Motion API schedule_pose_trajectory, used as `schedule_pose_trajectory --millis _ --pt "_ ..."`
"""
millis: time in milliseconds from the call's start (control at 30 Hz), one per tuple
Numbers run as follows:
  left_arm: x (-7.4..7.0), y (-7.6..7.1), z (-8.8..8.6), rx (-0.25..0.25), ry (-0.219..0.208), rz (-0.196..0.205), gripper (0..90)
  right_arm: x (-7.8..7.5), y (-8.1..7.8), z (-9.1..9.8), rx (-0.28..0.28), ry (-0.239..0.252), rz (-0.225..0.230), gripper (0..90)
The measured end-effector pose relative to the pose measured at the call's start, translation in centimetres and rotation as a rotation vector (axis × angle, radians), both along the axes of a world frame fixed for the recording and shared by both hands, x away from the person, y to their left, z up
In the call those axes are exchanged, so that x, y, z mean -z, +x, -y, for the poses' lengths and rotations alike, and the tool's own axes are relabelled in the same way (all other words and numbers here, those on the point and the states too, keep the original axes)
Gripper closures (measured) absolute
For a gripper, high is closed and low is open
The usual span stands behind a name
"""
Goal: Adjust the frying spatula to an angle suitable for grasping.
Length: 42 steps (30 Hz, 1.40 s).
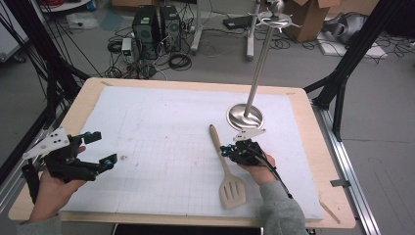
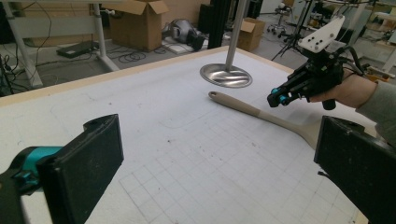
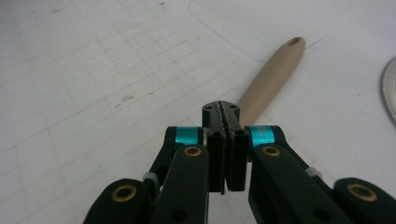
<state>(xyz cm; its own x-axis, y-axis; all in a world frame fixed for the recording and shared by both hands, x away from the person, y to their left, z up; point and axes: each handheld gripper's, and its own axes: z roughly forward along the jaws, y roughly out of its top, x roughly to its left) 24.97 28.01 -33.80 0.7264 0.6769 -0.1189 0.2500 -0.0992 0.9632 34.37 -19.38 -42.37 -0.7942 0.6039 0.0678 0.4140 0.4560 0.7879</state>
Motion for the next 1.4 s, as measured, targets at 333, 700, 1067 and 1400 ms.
schedule_pose_trajectory --millis 333,700,1067,1400 --pt "0.1 0.2 0.2 0.004 0.000 -0.003 1.9 0.5 -1.4 -0.6 -0.042 -0.038 -0.003 89.5" --pt "0.2 0.3 0.1 0.005 0.003 -0.009 1.9 1.2 -1.9 -1.1 -0.085 -0.065 -0.036 89.5" --pt "0.5 0.4 0.2 0.003 0.005 -0.018 1.8 1.8 -2.2 -1.5 -0.132 -0.115 -0.070 89.5" --pt "0.7 0.4 0.1 -0.001 0.004 -0.025 1.9 1.8 -2.1 -1.1 -0.133 -0.121 -0.068 89.9"
